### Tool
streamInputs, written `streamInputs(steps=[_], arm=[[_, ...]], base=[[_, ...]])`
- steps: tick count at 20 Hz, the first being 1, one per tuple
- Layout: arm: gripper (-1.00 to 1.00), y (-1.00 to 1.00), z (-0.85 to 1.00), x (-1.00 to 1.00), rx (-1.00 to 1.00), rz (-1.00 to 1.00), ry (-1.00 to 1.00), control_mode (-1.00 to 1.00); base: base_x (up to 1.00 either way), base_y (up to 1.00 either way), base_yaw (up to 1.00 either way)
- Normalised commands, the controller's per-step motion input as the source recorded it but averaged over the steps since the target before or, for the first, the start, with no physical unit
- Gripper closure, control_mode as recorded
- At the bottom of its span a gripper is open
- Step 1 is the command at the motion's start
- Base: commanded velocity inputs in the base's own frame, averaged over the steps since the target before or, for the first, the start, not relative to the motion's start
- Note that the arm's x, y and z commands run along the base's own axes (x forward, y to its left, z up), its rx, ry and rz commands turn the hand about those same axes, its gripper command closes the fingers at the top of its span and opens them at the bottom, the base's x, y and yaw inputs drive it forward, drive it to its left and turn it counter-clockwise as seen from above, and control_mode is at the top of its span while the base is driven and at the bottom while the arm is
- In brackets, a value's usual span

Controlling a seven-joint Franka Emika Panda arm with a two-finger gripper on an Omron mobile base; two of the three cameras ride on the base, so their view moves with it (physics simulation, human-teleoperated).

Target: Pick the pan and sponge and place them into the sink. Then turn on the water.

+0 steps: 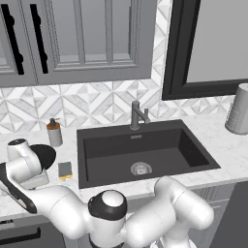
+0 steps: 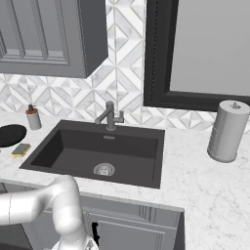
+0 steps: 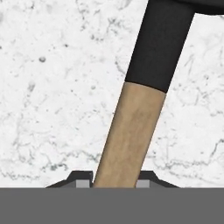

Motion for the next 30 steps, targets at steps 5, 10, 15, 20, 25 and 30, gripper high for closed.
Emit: streamInputs(steps=[5, 10, 15, 20, 25, 30], arm=[[1.0, -0.23, 0.01, -0.37, 0.03, 0.03, -0.01, -1.0], [1.0, -0.46, 0.34, -0.47, 0.07, 0.07, -0.12, -1.0], [1.0, -0.54, 0.55, -0.05, 0.1, 0.0, -0.14, -1.0], [1.0, -0.37, 0.3, 0.0, 0.01, 0.0, -0.26, -1.0], [1.0, -0.47, 0.38, 0.0, 0.12, 0.0, -0.27, -1.0], [1.0, -0.57, 0.56, 0.0, 0.22, 0.0, -0.26, -1.0]], base=[[0.0, 0.0, 0.0], [0.0, 0.0, 0.0], [0.0, 0.0, 0.0], [0.0, 0.0, 0.0], [0.0, 0.0, 0.0], [0.0, 0.0, 0.0]])
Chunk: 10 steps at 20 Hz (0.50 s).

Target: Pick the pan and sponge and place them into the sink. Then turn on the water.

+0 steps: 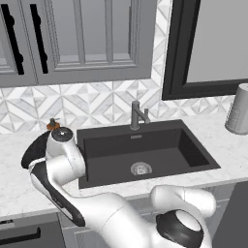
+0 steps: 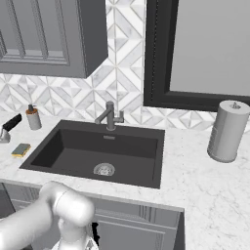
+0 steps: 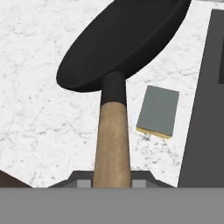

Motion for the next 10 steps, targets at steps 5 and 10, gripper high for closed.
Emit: streamInputs(steps=[5, 10], arm=[[1.0, -0.56, 0.66, 0.0, 0.28, 0.0, -0.18, -1.0], [1.0, -0.53, 0.52, 0.0, 0.2, 0.0, -0.01, -1.0]], base=[[0.0, 0.0, 0.0], [0.0, 0.0, 0.0]])
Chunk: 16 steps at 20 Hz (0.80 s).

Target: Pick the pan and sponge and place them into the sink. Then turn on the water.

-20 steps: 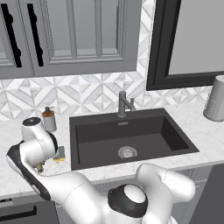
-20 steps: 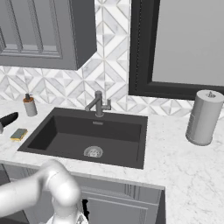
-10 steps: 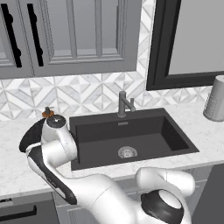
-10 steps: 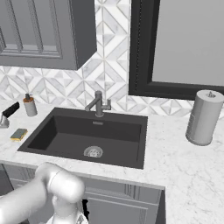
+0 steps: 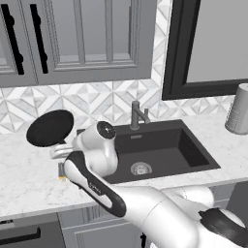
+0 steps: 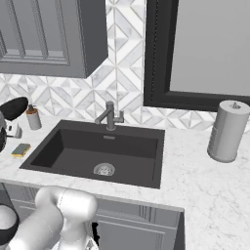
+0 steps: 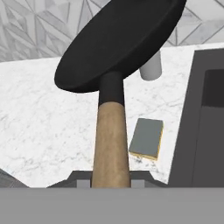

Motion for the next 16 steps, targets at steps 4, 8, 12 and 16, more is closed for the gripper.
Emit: streamInputs(steps=[4, 8, 12, 16], arm=[[1.0, -0.39, 0.11, 0.0, 0.02, 0.0, 0.03, -1.0], [1.0, -0.25, 0.0, 0.0, -0.02, 0.0, 0.0, -1.0], [1.0, -0.38, 0.0, 0.0, 0.0, -0.03, 0.02, -1.0], [1.0, -0.5, 0.0, 0.04, -0.02, -0.11, 0.06, -1.0]], base=[[0.0, 0.0, 0.0], [0.0, 0.0, 0.0], [0.0, 0.0, 0.0], [0.0, 0.0, 0.0]])
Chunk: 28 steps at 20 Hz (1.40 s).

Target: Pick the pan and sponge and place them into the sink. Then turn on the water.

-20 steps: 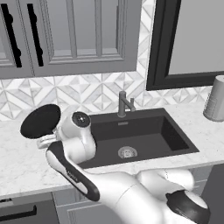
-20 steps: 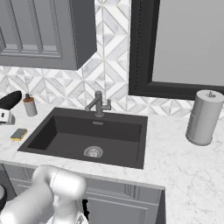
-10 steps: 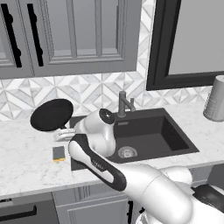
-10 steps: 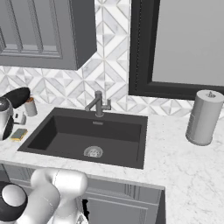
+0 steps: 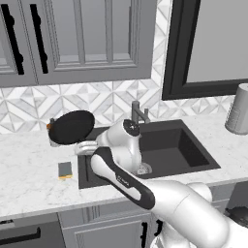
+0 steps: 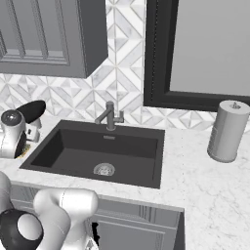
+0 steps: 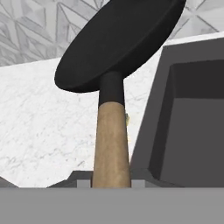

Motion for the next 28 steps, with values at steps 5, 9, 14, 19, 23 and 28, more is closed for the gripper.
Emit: streamInputs(steps=[5, 9, 14, 19, 23, 28], arm=[[1.0, -0.61, 0.0, 0.03, -0.05, -0.13, 0.11, -1.0], [1.0, -0.71, 0.0, 0.04, -0.04, -0.02, 0.1, -1.0], [1.0, -0.62, 0.0, 0.0, -0.01, -0.02, 0.06, -1.0], [1.0, -0.37, -0.02, 0.0, -0.02, -0.03, 0.11, -1.0], [1.0, -0.22, -0.06, 0.0, -0.06, -0.01, 0.15, -1.0], [1.0, -0.24, -0.11, 0.02, -0.09, 0.0, 0.15, -1.0]], base=[[0.0, 0.0, 0.0], [0.0, 0.0, 0.0], [0.0, 0.0, 0.0], [0.0, 0.0, 0.0], [0.0, 0.0, 0.0], [0.0, 0.0, 0.0]])
